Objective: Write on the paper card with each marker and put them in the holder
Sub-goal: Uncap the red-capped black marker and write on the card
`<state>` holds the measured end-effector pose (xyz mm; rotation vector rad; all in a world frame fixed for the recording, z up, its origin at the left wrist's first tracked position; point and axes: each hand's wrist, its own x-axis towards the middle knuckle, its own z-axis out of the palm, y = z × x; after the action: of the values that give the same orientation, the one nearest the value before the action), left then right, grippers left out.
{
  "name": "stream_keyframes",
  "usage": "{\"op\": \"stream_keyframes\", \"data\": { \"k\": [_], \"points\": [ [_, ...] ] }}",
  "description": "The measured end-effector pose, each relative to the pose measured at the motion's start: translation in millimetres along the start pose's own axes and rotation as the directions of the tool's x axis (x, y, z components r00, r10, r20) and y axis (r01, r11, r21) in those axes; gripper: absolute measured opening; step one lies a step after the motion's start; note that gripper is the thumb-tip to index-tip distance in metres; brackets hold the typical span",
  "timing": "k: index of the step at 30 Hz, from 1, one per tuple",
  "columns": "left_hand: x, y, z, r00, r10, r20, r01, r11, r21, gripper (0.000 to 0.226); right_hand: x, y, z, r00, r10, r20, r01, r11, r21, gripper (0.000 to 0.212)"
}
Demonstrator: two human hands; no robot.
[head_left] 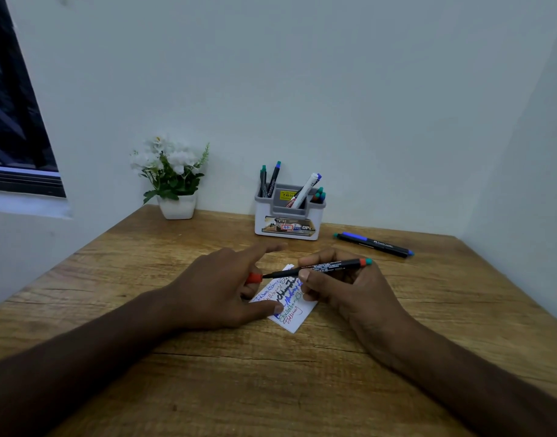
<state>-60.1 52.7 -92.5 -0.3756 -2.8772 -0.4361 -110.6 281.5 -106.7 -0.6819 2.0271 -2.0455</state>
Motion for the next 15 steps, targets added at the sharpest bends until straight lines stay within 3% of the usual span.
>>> {"op": "stream_keyframes", "data": {
  "k": [8, 15],
  "points": [
    [0.1, -1.2, 1.7, 1.0, 0.015, -0.009, -0.015, 1.0, -0.004, 0.096, 0.6, 0.4, -0.2, 1.0, -0.01, 0.005, 0.01, 1.0, 0.001, 0.028],
    [-0.6, 3.9, 2.5, 0.997, 0.058, -0.055, -0.056, 0.998, 0.032, 0.087, -4.8, -1.9, 8.2, 0.983, -0.127, 0.133, 0.161, 0.944, -0.289, 0.012]
  ]
}}
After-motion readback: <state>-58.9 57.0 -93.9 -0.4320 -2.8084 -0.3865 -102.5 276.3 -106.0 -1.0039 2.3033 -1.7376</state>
